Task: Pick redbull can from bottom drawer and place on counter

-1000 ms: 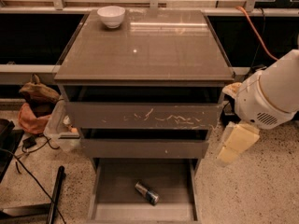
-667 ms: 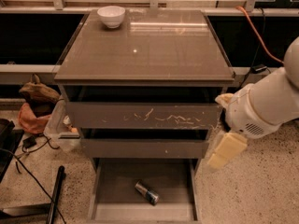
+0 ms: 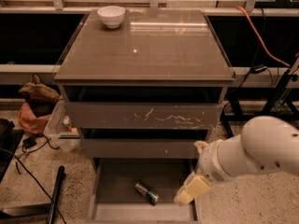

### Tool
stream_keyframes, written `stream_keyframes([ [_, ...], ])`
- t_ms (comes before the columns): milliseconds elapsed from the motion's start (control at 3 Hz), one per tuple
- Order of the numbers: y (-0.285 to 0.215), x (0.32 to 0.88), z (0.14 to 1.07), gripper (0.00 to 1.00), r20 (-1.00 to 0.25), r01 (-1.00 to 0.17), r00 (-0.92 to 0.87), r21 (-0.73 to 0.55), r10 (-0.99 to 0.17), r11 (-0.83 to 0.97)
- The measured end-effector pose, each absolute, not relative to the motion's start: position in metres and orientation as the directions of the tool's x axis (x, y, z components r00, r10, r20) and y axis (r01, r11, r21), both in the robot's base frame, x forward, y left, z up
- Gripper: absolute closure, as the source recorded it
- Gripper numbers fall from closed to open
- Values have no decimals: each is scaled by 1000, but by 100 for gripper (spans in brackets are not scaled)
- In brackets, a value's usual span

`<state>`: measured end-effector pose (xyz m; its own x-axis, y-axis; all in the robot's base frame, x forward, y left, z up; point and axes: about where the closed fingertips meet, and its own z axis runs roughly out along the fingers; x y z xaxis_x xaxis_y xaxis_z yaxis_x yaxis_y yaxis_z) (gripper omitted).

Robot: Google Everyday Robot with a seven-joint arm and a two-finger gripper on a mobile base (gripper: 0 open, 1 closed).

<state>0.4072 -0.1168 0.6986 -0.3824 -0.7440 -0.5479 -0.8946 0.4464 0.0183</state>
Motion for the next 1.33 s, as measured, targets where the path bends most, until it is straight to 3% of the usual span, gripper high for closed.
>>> stream_keyframes([
  [1000, -103, 429, 675, 0, -615, -881, -363, -19, -700, 473],
  [1333, -60, 416, 611, 0, -639, -897, -371, 58, -674, 439],
])
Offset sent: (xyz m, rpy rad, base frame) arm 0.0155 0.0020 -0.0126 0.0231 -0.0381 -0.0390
